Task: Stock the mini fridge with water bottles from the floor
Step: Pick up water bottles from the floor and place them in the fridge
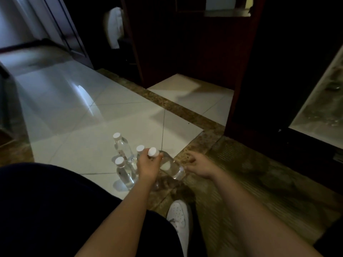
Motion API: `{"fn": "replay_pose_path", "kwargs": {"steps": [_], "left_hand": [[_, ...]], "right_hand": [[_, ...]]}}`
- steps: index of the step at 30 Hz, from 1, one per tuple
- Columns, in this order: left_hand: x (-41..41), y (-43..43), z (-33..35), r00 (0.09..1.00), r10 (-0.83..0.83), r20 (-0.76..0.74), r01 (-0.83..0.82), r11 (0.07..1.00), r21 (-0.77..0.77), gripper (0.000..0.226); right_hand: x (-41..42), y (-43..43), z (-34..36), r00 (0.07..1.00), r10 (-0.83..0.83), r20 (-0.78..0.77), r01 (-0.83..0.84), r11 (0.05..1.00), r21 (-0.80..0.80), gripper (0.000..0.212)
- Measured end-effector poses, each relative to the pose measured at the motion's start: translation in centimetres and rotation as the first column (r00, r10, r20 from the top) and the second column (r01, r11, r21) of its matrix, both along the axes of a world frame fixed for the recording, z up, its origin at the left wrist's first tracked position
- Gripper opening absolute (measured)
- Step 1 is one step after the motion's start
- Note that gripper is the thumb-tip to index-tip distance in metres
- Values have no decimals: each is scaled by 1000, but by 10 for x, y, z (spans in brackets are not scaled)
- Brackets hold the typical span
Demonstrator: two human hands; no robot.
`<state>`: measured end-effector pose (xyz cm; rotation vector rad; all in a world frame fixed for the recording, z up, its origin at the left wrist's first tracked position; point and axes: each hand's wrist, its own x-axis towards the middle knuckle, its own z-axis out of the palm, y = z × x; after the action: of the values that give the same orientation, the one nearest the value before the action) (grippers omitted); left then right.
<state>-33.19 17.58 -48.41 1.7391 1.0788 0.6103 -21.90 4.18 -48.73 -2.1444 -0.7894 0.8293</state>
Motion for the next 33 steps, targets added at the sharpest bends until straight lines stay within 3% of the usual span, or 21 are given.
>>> {"fn": "replay_pose_path", "kwargs": {"steps": [2, 7, 17, 21, 24, 29, 33], "left_hand": [[10, -5, 14, 995, 5, 98, -6, 1000, 10, 28], [41, -24, 66, 928, -173, 331, 142, 983, 116, 16], [95, -56, 158, 778, -507, 373, 362, 845, 393, 32], [118, -64, 189, 701, -623, 347, 457, 766, 452, 35], [137, -71, 212, 630, -701, 333, 523, 701, 484, 32], [167, -91, 233, 536, -746, 395, 634, 664, 395, 12], [187, -116, 240, 521, -711, 472, 707, 669, 229, 24]], "right_hand": [[5, 2, 19, 1000, -18, 21, 16, 996, 86, 76], [25, -3, 71, 976, -55, 211, 13, 980, 198, 80], [52, -42, 138, 922, -250, 295, 104, 895, 433, 72], [57, -60, 169, 830, -340, 442, 153, 901, 407, 71], [66, -75, 189, 791, -393, 468, 175, 879, 444, 64], [93, -104, 218, 773, -428, 469, 223, 875, 430, 55], [116, -134, 236, 764, -451, 461, 262, 870, 418, 54]]}}
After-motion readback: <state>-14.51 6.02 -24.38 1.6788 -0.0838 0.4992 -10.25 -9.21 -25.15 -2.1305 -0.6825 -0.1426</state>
